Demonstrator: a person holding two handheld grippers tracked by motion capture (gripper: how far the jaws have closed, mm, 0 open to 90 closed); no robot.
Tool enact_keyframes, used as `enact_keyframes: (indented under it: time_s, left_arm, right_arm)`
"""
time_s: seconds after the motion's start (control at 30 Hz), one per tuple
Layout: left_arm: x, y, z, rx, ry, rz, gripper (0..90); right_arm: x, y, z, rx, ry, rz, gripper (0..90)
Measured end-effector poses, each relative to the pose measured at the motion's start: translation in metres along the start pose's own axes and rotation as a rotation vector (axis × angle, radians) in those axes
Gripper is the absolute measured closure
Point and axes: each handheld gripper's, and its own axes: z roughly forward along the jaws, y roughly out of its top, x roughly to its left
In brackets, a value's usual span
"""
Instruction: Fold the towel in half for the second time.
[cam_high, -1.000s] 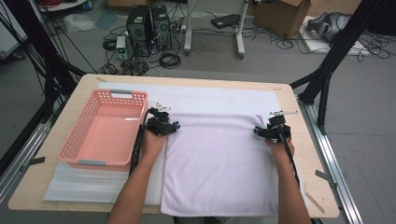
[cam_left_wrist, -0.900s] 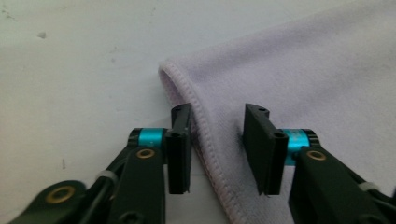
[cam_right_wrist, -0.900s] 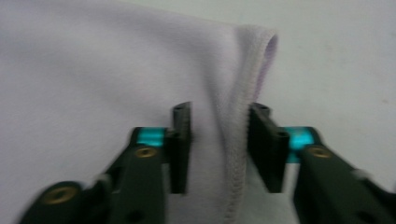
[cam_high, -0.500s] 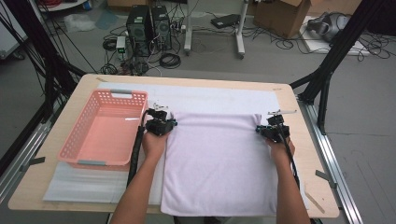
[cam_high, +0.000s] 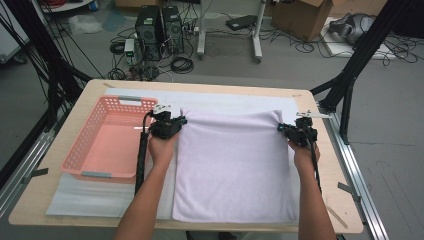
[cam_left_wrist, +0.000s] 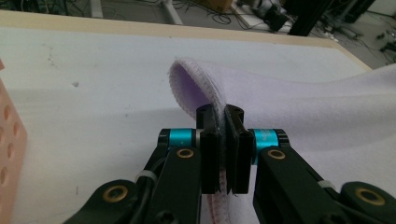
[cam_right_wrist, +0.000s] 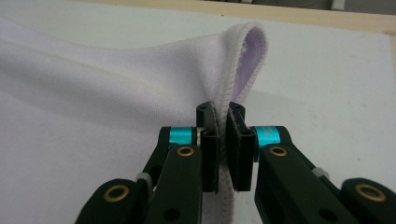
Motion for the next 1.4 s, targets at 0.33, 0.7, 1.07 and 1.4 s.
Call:
enact_keyframes:
  time_s: [0.33,0.7,1.07,1.4]
  left_arm:
    - [-0.014,-0.009,-0.028,0.014,-0.062,0.046,85.3]
    - [-0.024,-0.035,-0.054,0.035,-0.121,0.067,85.1]
    - [-0.03,-0.058,-0.069,0.059,-0.156,0.105,85.2]
    - [-0.033,-0.073,-0.076,0.091,-0.161,0.134,85.1]
  right_arm:
    - [-0.001,-0.014,-0.022,0.002,0.067,0.023,84.5]
    - [0.013,-0.036,-0.047,-0.012,0.096,0.008,84.3]
    - [0.022,-0.076,-0.064,-0.031,0.119,-0.01,84.4]
    - [0.025,-0.094,-0.072,-0.025,0.127,-0.018,84.4]
